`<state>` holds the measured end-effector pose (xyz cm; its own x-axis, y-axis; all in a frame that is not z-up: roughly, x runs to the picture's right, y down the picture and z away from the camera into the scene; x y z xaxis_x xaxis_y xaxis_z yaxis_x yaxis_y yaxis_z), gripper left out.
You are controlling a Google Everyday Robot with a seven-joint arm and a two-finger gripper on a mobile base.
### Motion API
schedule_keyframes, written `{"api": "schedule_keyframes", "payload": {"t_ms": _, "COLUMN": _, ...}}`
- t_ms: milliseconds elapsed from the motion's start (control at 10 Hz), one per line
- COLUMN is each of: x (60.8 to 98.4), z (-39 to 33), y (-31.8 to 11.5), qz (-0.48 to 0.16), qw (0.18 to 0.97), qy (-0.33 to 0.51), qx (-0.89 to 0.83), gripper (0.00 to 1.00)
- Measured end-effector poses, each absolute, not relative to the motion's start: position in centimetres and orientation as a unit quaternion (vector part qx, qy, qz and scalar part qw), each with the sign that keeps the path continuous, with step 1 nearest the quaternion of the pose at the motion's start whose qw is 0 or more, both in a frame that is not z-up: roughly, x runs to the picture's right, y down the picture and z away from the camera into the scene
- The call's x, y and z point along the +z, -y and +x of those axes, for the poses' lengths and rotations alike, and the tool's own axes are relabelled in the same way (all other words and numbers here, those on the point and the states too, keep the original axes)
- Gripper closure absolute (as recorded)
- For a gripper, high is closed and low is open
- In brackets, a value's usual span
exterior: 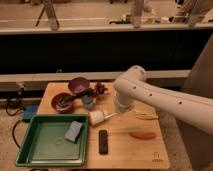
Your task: Place fork in tray
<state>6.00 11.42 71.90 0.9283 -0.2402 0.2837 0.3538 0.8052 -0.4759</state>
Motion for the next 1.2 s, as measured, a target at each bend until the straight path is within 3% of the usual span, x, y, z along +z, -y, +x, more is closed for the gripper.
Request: {"api": "schedule_keyframes", "payload": {"t_ms": 1200, "x": 69.2, "z": -3.5, "y": -11.2, "qz": -0.247, "qw": 0.935, "qy": 0.144, "qx": -0.21, "gripper": 0.99}}
